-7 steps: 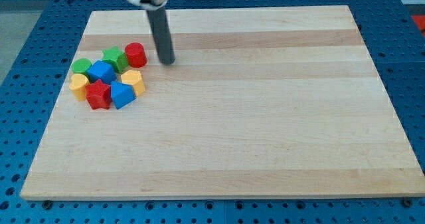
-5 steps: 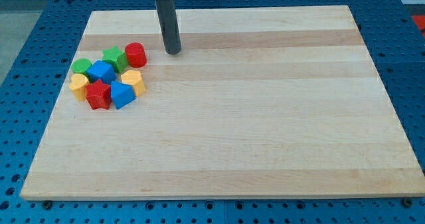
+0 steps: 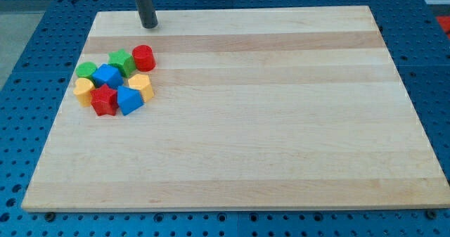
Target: Point your arm at green circle
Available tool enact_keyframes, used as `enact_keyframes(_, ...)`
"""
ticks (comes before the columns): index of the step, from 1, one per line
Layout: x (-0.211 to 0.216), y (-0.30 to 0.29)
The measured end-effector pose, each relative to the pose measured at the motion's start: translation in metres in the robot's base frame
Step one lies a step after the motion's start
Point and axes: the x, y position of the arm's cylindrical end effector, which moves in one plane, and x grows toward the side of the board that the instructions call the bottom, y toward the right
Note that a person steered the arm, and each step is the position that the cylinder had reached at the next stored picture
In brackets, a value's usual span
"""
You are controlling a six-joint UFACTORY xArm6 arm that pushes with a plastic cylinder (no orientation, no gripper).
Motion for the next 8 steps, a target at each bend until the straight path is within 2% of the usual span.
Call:
enact_keyframes(1, -0.022, -0.041)
enact_keyframes(3, -0.022, -0.058)
enact_keyframes(4, -0.009, -0.101)
enact_keyframes(5, -0.009, -0.101)
enact_keyframes(6, 0.020, -0.104)
enact_keyframes(7, 0.066, -0.111)
enact_keyframes(8, 0.066, -0.111)
